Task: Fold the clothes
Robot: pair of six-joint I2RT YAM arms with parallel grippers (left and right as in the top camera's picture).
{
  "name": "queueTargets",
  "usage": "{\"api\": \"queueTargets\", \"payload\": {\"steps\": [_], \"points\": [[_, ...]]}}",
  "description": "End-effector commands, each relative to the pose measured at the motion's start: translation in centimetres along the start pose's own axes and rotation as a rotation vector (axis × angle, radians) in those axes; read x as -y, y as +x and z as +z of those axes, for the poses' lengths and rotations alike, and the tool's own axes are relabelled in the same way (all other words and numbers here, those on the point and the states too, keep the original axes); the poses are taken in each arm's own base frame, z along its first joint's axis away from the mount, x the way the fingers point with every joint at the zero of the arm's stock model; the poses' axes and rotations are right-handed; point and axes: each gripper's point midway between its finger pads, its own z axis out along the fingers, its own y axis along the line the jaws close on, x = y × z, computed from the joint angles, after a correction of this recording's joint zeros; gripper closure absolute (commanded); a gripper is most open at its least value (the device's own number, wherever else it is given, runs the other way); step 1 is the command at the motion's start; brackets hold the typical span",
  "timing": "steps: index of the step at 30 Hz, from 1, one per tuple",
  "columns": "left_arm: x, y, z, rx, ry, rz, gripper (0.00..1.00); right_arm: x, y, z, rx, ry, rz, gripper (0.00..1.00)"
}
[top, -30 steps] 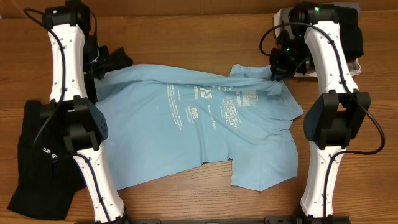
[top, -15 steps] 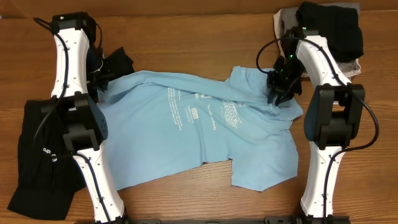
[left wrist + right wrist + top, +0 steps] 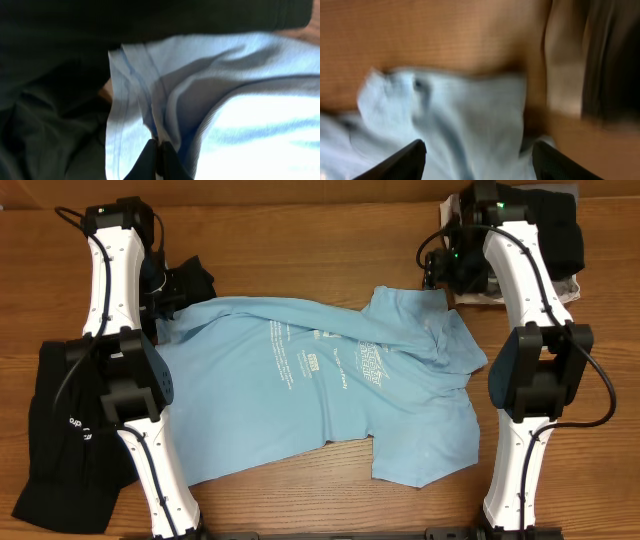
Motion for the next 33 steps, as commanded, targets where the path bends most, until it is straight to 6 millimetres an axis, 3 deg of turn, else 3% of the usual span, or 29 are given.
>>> {"api": "queueTargets", "payload": {"steps": [1, 7, 20, 33], "points": [[0.0, -0.4, -0.9, 0.04, -0.005, 0.021, 0.96, 0.1, -1.4, -0.8, 0.081, 0.03, -0.044, 0.29], [0.2, -1.1, -1.0, 0.068, 0.0, 0.021, 0.96, 0.4, -2.3, 1.3, 0.126, 0.027, -0.064, 0.37], [0.5, -1.8, -1.0, 0.098, 0.004, 0.017, 0.96, 1.6, -1.7, 5.8, 0.146, 0.022, -0.044, 0.45], [0.7, -2.0, -1.0, 0.107, 0.012, 0.018, 0.96, 2.5, -3.7, 5.8, 0.23, 0.018, -0.002, 0.5]]}}
